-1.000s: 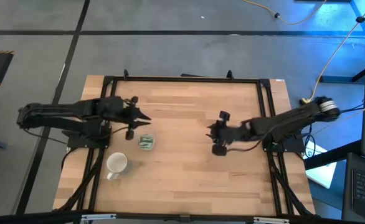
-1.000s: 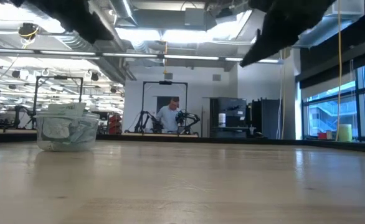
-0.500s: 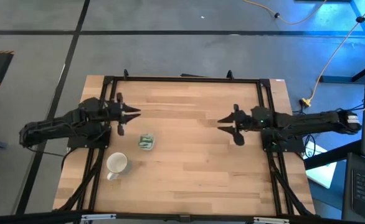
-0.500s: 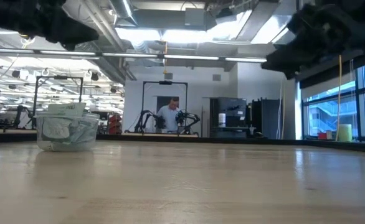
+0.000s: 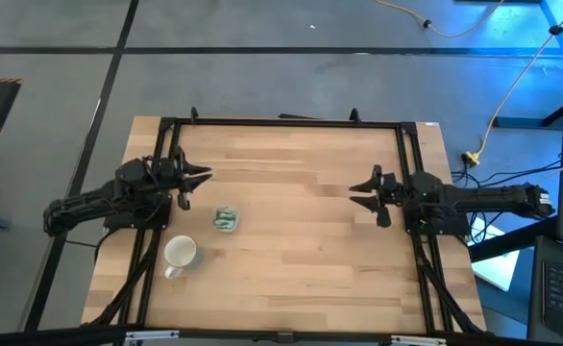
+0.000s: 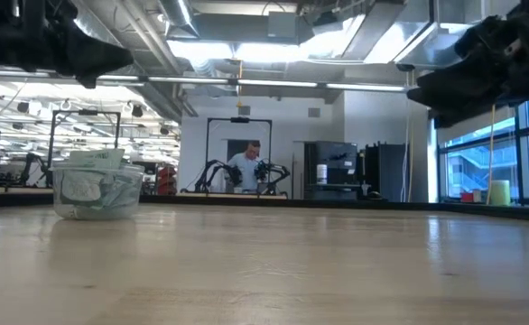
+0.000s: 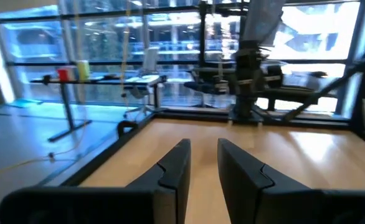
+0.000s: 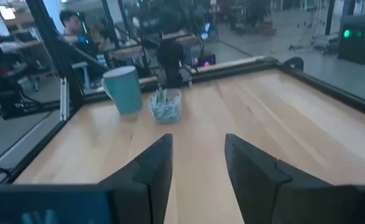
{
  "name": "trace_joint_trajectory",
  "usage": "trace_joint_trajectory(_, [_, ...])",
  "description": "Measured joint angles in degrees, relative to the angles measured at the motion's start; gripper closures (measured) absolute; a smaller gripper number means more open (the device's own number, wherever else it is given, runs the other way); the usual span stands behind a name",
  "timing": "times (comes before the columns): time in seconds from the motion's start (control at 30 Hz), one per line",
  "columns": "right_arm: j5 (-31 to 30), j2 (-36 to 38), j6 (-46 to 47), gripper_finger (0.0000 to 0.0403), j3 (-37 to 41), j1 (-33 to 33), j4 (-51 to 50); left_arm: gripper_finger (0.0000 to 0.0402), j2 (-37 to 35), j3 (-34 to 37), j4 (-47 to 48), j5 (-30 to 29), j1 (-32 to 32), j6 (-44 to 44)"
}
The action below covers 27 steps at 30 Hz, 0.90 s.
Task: Pick and place Stevia / Truvia into bins
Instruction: Return to Home Position
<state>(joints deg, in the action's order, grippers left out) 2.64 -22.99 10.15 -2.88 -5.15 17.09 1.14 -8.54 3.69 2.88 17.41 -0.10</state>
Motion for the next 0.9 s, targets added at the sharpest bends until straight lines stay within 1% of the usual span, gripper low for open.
trace_joint_trajectory(0.1, [-0.02, 3.52, 0.19, 0.0254, 1.67, 0.01, -0.08, 0.0327, -1.1, 1.36, -0.43, -2.48, 0.0, -0.17])
trace_joint_trajectory(0.27, [-0.1, 8.1, 0.04, 0.0254, 2.52, 0.0, -1.46, 0.0327, -1.11, 4.85, -4.2, -2.74, 0.0, -0.73])
trace_joint_trajectory(0.33, [-0.16, 9.27, -0.16, 0.0254, 2.52, 0.02, -1.69, 0.0327, -1.13, 6.14, -4.31, -3.14, 0.0, -1.14])
trace_joint_trajectory(0.43, [-0.16, 10.49, -0.19, 0.0254, 2.52, 0.01, -2.42, 0.0327, -1.13, 7.7, -7.06, -3.36, 0.0, -1.44])
trace_joint_trajectory(0.73, [-3.28, 12.05, -0.22, 0.0254, 2.52, 0.04, -6.9, 0.0327, -1.09, 8.09, -6.39, -7.43, 0.0, -0.27])
trace_joint_trajectory(0.9, [-4.65, 12.06, -1.78, 0.0254, 2.52, 0.05, -7.01, 0.0327, -1.02, 8.09, -6.39, -9.9, 0.0, 0.0])
